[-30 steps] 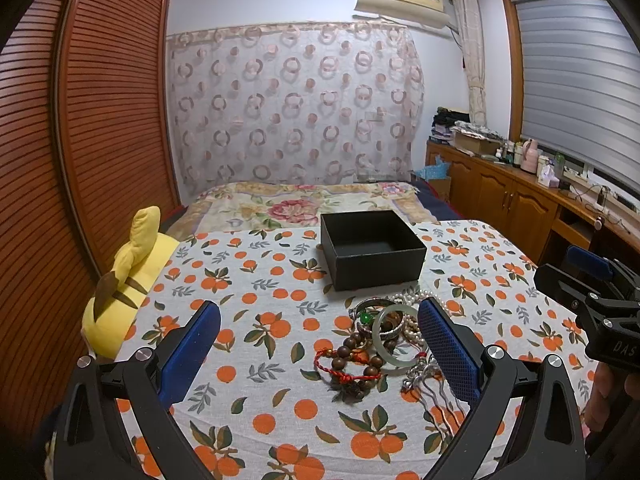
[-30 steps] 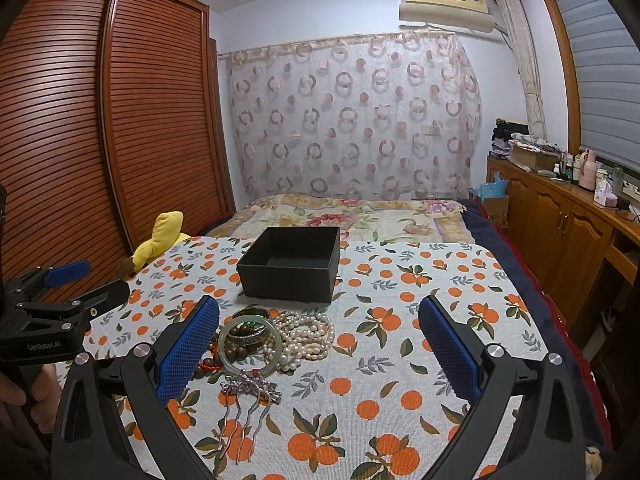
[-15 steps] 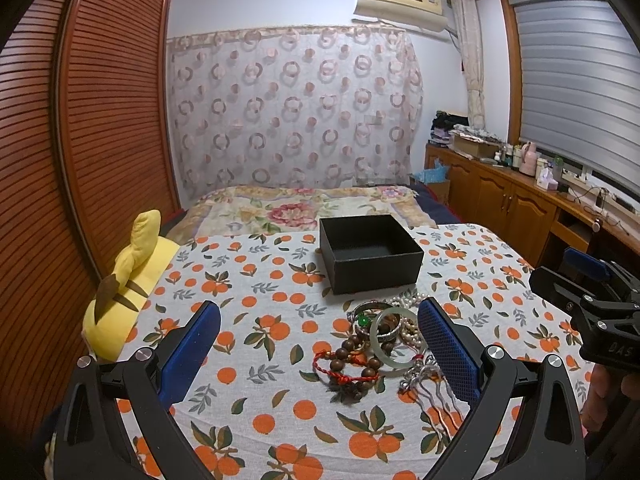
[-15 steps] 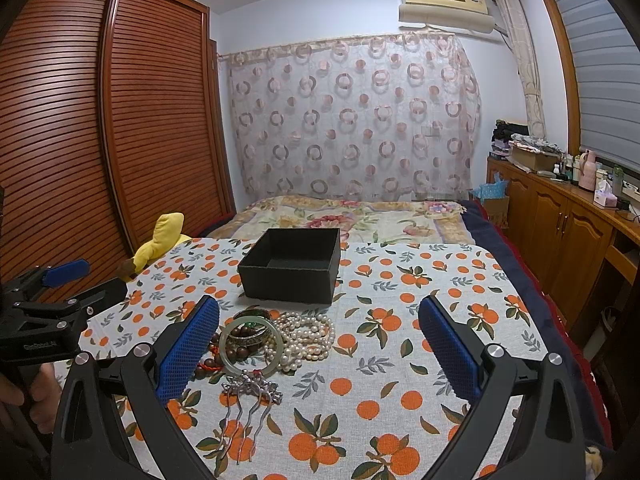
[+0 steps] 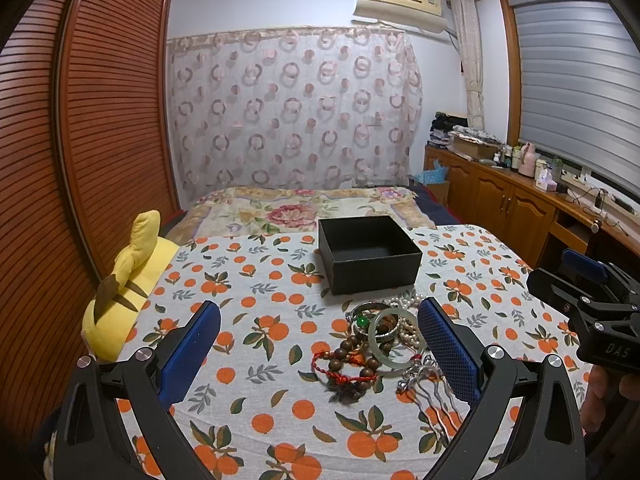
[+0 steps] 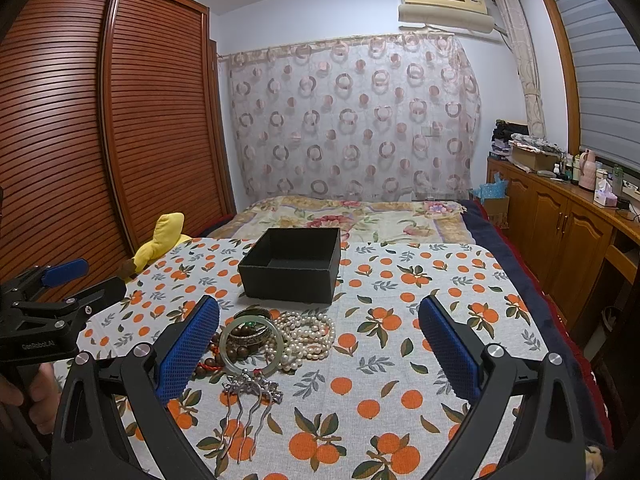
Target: Organize jewelry
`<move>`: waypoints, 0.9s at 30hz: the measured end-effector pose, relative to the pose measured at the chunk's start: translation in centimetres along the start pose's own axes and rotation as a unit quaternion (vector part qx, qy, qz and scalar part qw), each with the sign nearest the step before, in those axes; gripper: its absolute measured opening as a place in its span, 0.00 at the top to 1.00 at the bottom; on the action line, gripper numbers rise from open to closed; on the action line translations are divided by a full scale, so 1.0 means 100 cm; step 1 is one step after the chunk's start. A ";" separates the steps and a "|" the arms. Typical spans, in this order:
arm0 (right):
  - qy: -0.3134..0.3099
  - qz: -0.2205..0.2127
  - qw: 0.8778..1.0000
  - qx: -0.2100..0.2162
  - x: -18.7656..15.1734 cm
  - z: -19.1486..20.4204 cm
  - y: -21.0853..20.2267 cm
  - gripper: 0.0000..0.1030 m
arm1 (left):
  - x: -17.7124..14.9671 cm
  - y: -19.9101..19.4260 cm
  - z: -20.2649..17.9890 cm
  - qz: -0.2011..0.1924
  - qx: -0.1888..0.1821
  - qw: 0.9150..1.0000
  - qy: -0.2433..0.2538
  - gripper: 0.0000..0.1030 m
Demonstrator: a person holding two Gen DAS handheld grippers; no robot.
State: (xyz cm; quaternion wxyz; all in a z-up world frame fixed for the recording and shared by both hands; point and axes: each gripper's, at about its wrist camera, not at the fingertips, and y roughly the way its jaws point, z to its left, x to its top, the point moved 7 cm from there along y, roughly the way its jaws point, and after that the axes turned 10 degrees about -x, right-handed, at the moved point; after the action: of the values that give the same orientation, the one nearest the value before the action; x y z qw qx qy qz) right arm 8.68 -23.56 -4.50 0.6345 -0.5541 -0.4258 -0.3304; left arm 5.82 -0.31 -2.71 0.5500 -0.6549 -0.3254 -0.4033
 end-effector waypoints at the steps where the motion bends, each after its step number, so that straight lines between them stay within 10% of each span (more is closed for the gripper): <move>1: 0.000 0.000 1.000 0.000 0.000 0.000 0.000 0.02 | 0.000 0.000 0.000 0.000 0.000 1.000 0.001 0.07; 27: 0.000 0.000 1.000 0.001 0.000 0.000 -0.001 0.02 | 0.003 -0.004 -0.002 -0.001 0.000 1.000 0.001 0.07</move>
State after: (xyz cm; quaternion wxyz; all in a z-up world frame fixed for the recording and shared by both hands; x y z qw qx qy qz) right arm 8.57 -23.58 -4.50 0.6351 -0.5534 -0.4264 -0.3295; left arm 5.60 -0.45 -2.26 0.5497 -0.6547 -0.3254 -0.4042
